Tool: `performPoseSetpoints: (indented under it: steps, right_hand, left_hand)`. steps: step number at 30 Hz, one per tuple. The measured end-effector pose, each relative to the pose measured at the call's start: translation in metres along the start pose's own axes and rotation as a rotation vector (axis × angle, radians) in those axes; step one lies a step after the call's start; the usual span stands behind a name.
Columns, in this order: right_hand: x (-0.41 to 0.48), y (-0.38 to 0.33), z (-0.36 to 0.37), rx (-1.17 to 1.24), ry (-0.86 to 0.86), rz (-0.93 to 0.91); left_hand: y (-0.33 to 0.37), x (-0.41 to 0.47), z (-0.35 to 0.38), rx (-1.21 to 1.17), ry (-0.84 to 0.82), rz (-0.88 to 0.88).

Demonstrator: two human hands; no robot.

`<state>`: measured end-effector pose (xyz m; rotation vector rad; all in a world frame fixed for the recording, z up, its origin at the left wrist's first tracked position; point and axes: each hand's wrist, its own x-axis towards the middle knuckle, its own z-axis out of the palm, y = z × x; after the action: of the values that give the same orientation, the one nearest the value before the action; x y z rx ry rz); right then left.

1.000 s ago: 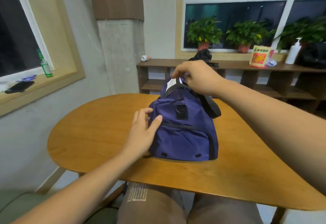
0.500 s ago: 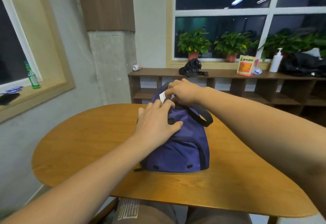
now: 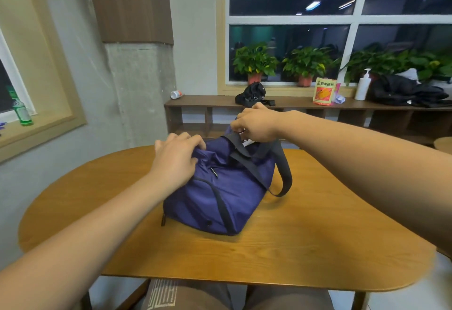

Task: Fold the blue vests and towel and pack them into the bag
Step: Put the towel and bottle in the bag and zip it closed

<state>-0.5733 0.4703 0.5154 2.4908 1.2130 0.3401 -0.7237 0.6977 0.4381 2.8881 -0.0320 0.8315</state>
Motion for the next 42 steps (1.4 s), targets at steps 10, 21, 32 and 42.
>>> performPoseSetpoints:
  steps: [10, 21, 32, 42]
  right_hand:
    - [-0.013, -0.003, -0.018, 0.163, -0.138, 0.154]
    - [-0.056, 0.015, 0.003, 0.458, 0.131, 0.24]
    - [-0.172, -0.014, 0.062, 0.227, 0.323, 0.063]
    - [-0.18, -0.011, 0.091, -0.121, 0.256, -0.009]
  left_hand:
    - [-0.017, 0.029, 0.015, -0.07, 0.038, -0.002]
    - [0.003, 0.025, 0.021, -0.165, 0.182, 0.203]
    - [0.049, 0.012, 0.049, 0.276, 0.038, 0.761]
    - [0.058, 0.037, 0.04, 0.191, 0.232, 0.852]
